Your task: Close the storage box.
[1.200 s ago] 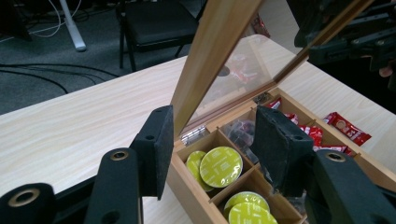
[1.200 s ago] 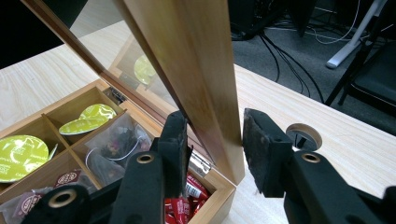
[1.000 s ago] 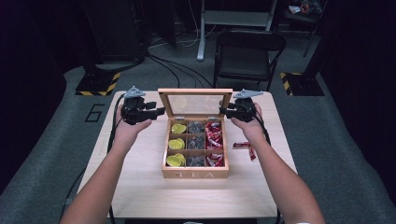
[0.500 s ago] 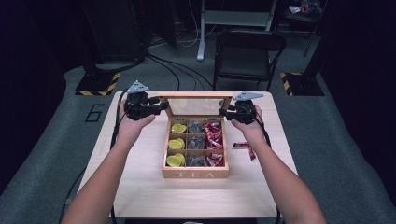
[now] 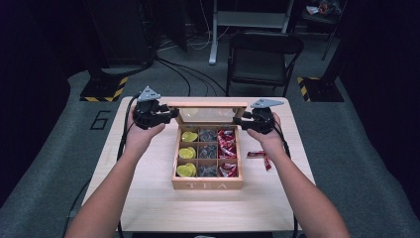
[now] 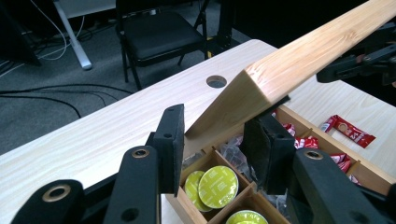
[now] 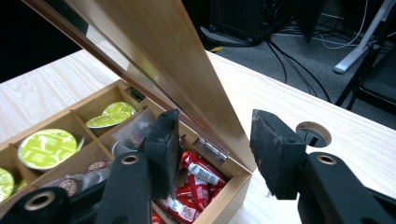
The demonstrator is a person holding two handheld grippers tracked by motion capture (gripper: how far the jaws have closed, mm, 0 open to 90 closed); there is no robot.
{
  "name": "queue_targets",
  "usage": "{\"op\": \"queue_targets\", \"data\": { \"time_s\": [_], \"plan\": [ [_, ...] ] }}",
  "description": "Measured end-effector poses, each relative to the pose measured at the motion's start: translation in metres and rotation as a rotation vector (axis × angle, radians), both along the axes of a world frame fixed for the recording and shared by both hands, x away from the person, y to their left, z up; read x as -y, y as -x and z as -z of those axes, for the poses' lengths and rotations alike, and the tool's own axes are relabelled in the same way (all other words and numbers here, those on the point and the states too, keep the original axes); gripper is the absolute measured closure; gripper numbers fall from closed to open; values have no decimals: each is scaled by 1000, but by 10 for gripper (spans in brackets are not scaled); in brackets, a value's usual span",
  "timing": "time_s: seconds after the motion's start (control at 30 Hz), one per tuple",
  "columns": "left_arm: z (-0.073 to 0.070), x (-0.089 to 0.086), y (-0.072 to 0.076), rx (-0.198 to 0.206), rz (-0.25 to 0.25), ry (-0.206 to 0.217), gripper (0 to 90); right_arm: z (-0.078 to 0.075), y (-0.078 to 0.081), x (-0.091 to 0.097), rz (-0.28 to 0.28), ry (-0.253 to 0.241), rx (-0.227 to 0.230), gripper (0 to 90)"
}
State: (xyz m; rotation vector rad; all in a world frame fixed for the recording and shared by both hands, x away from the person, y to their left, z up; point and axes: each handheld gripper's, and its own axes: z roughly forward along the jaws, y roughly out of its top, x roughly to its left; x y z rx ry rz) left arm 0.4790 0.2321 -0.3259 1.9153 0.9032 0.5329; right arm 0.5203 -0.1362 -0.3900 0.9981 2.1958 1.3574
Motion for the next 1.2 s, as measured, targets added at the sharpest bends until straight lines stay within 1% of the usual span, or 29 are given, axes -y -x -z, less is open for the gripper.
{"op": "queue_targets", "data": {
  "time_s": [0.07, 0.13, 0.2, 0.23, 0.27, 0.3, 0.47, 0.53, 0.57, 0.6, 0.63, 0.67, 0.7, 0.87, 0.9, 1.07, 1.1, 1.17, 1.2],
  "plan": [
    [1, 0, 2, -2, 2, 5, 595, -2, 3, 1, -9, 0, 3, 520],
    [4, -1, 4, -6, 4, 23, 590, -5, 7, 2, -10, 0, 4, 519],
    [4, -2, 5, -6, 9, 18, 588, -6, 9, 3, -18, 0, 9, 517],
    [6, -1, 7, 0, 6, 16, 588, -9, 13, 4, -26, 3, 18, 515],
    [6, -1, 7, 0, 6, 16, 587, -9, 13, 4, -26, 3, 18, 515],
    [7, -1, 10, -3, 8, 13, 587, -13, 18, 4, -33, 0, 30, 510],
    [9, -2, 14, -8, 12, 12, 582, -23, 29, 4, -44, -3, 37, 495],
    [9, -2, 14, -9, 13, 12, 582, -25, 31, 4, -47, -3, 40, 494],
    [10, -2, 16, -13, 13, 19, 581, -28, 35, 4, -52, -1, 44, 489],
    [10, -2, 16, -13, 13, 19, 581, -28, 35, 4, -52, -1, 44, 489],
    [11, -2, 17, -12, 13, 12, 580, -31, 38, 4, -56, -1, 51, 486],
    [11, -2, 17, -12, 13, 12, 580, -31, 38, 4, -56, -1, 51, 486],
    [11, -2, 18, -14, 15, 12, 579, -34, 42, 3, -61, 3, 56, 480],
    [14, -2, 22, -13, 14, 16, 577, -38, 48, 4, -67, 14, 69, 477],
    [15, -3, 23, -13, 18, 13, 576, -40, 52, 5, -72, 17, 79, 476],
    [17, -3, 26, -12, 19, 10, 575, -44, 58, 4, -90, 12, 88, 471],
    [17, -3, 26, -12, 19, 10, 574, -45, 59, 4, -93, 12, 99, 471],
    [18, -2, 27, -8, 17, 9, 574, -46, 62, 4, -91, 7, 97, 472],
    [19, -2, 28, -11, 17, 11, 574, -46, 63, 4, -88, 6, 105, 476]
  ]
}}
